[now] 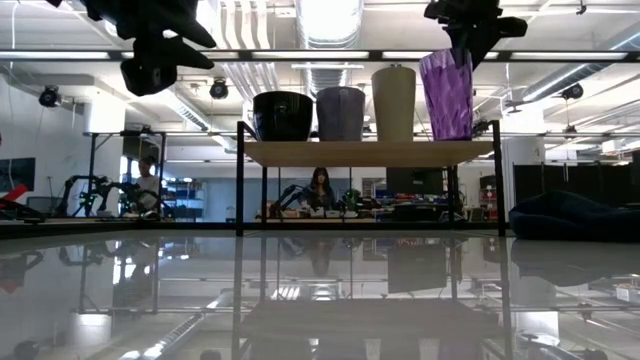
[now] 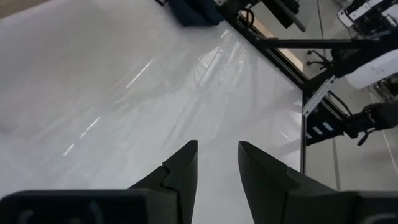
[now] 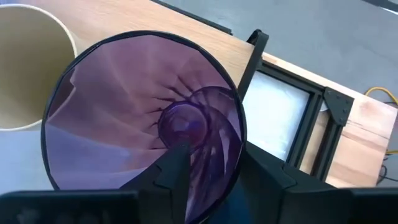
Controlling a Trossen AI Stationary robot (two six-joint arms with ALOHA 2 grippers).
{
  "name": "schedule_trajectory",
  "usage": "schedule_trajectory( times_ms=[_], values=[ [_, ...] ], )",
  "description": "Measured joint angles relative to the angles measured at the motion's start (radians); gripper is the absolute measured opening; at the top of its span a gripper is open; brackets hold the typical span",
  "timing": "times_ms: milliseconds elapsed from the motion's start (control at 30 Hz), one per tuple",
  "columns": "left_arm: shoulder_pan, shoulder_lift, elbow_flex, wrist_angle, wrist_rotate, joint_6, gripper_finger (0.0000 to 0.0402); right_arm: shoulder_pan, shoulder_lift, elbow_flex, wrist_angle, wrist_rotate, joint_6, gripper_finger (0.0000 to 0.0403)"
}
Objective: Stack small to large cups/mugs on shelf
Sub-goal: Put the violet cup on the shelf
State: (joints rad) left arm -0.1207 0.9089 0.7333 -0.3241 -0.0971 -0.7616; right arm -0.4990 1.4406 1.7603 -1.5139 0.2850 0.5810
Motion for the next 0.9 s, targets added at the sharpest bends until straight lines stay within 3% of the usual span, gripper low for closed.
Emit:
schedule_trajectory(
  times_ms=[267,900],
  values=[
    [-0.018,0.0,-0.001,0.001,-0.016,-0.02,0.01,-0.01,0.0,-0.003,0.001,-0.03,-0.016,0.012],
    [-0.019,0.007,-0.001,0.005,-0.04,-0.045,0.01,-0.01,-0.001,-0.003,0.046,0.033,-0.051,0.0124]
  ],
)
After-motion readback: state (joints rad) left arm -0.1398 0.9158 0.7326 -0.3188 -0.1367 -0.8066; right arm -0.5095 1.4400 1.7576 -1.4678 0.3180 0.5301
